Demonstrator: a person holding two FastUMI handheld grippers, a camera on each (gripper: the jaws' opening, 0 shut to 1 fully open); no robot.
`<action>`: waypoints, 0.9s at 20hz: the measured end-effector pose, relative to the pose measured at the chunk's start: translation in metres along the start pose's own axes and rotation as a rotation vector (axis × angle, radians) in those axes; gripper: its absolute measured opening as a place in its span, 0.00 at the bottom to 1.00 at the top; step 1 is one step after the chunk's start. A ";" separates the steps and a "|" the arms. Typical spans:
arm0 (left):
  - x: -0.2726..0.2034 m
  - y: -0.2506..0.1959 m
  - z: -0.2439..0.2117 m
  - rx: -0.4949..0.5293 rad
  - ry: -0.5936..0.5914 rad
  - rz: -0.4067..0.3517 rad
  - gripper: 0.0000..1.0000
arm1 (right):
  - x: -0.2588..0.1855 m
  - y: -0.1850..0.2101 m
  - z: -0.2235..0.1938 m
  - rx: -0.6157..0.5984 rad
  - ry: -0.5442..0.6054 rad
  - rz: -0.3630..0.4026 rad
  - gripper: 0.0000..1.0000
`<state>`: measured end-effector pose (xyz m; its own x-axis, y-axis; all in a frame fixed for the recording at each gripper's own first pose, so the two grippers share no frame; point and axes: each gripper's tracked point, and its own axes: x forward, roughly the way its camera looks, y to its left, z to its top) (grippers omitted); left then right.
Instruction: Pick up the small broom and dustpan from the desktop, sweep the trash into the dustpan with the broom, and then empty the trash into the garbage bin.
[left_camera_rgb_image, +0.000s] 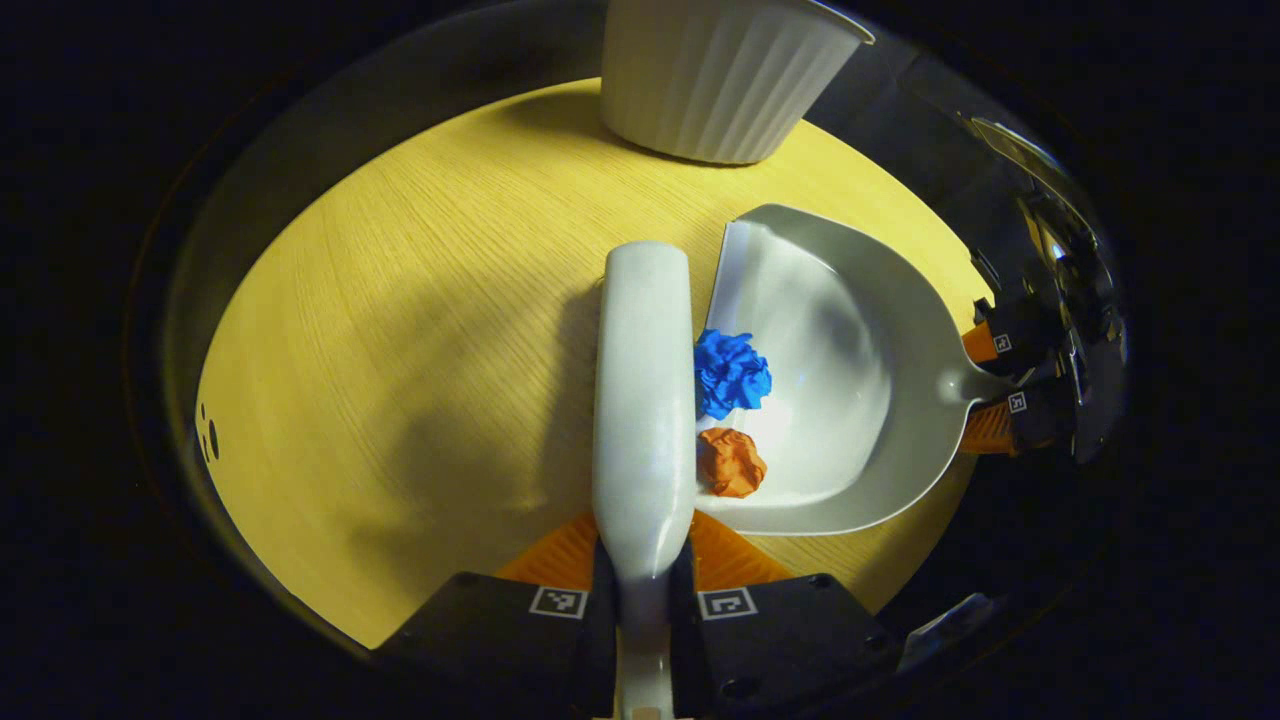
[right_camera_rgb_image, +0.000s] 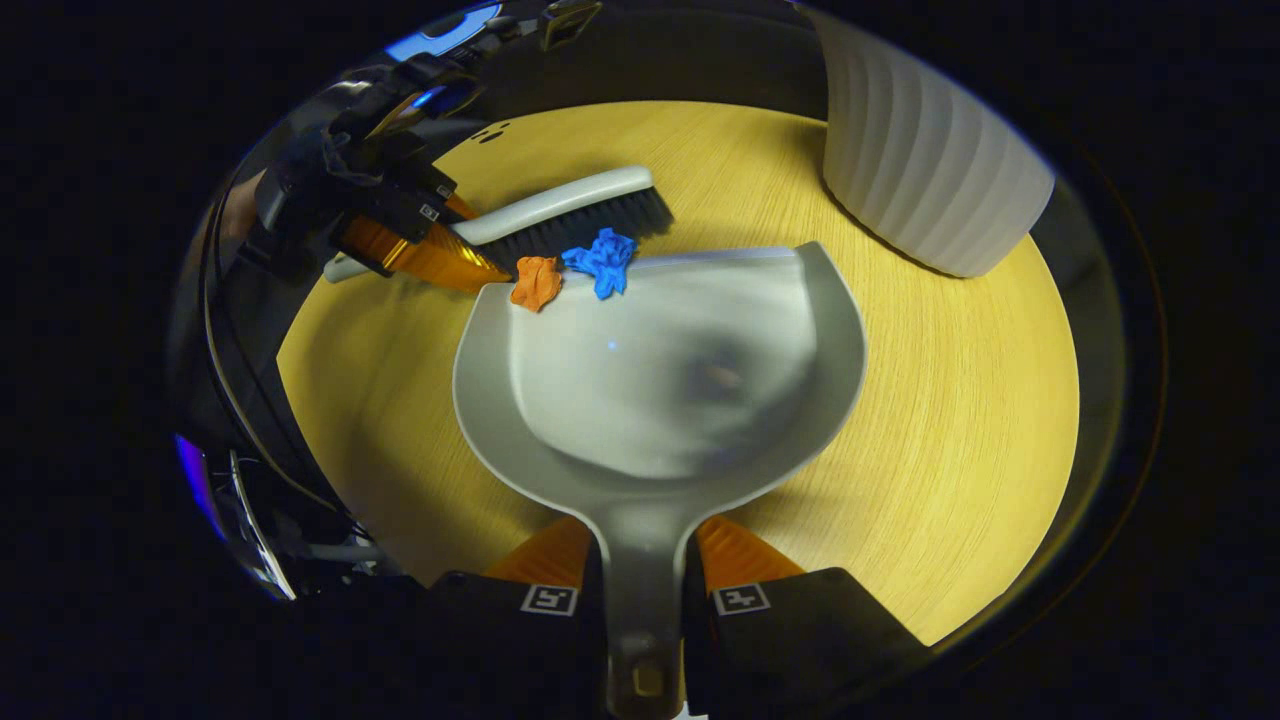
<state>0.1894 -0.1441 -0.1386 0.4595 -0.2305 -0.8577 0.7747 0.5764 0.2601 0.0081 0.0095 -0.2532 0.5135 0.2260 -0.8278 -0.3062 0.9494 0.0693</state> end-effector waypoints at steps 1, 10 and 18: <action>-0.002 0.000 -0.002 -0.002 0.007 -0.011 0.26 | 0.002 0.000 -0.004 -0.010 0.002 -0.002 0.34; -0.017 -0.051 -0.026 0.062 -0.009 -0.075 0.26 | 0.026 -0.014 0.012 0.002 -0.009 0.009 0.34; -0.045 -0.052 -0.029 -0.244 -0.254 0.065 0.26 | 0.017 -0.007 0.027 0.082 -0.092 -0.001 0.37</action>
<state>0.1156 -0.1409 -0.1266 0.6211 -0.3572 -0.6976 0.6281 0.7593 0.1705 0.0411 0.0122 -0.2527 0.5865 0.2410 -0.7733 -0.2413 0.9634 0.1172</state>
